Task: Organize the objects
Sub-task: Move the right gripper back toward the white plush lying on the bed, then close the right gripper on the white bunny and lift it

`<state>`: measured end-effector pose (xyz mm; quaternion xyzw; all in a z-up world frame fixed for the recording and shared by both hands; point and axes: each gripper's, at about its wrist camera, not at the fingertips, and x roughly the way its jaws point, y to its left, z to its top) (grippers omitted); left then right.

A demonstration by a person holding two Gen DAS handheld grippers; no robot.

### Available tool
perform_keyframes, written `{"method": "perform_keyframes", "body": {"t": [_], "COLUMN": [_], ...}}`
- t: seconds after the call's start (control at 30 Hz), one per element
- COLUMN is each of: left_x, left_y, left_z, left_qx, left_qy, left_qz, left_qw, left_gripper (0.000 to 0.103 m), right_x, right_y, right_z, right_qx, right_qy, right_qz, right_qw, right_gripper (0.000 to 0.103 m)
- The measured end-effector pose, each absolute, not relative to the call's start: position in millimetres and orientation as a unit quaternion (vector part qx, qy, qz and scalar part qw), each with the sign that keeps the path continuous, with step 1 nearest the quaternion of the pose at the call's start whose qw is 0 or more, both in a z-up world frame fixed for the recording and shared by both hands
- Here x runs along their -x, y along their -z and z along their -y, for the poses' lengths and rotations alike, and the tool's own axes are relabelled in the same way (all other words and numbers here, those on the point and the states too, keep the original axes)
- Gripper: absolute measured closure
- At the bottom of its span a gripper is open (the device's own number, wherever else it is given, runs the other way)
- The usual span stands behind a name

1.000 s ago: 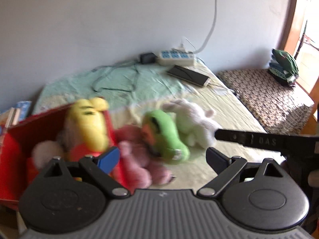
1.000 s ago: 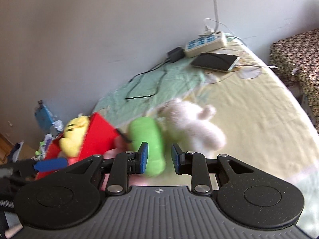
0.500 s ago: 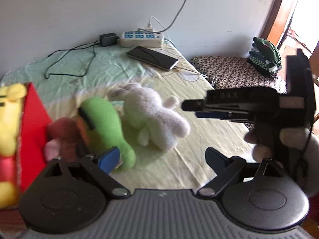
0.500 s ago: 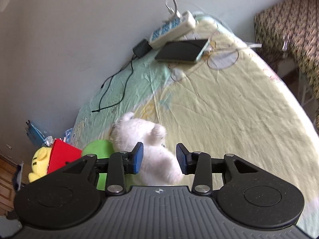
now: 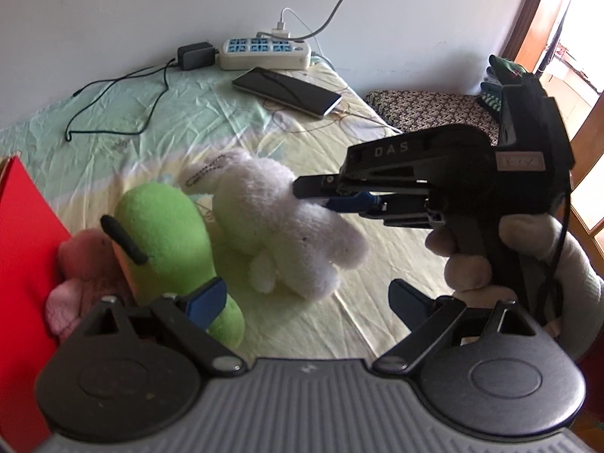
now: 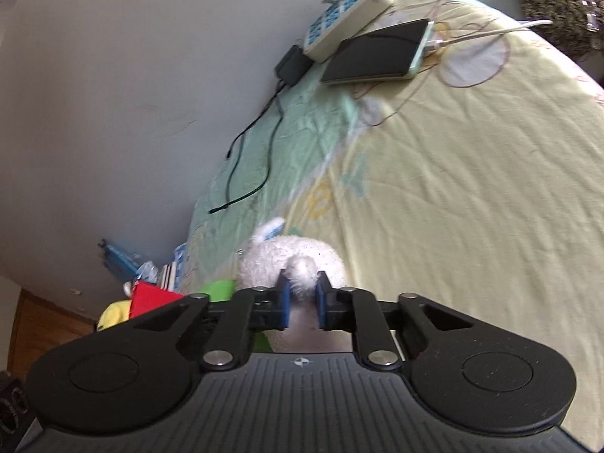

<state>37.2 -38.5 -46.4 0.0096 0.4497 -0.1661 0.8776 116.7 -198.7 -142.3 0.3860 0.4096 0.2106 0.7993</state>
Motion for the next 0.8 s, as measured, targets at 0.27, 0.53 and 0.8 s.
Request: {"method": "perform_keyframes", "body": {"t": [0.27, 0.53, 0.8], "left_x": [-39, -12, 29], "left_y": [47, 40, 41], "left_z": [31, 26, 2], "left_qx": [-0.001, 0.012, 0.038], "left_qy": [0.169, 0.21, 0.231], "left_qz": [-0.456, -0.46, -0.478], "left_qw": [0.874, 0.862, 0.847], "left_gripper": [0.01, 0.01, 0.01], "right_x": [-88, -36, 2], "right_y": [105, 96, 89], "right_z": [194, 172, 130], "right_qx": [-0.26, -0.155, -0.088], "right_qy": [-0.234, -0.262, -0.346], "right_qz": [-0.389, -0.41, -0.428], "right_qw": [0.852, 0.86, 0.83], "right_gripper": [0.095, 0.094, 0.089]}}
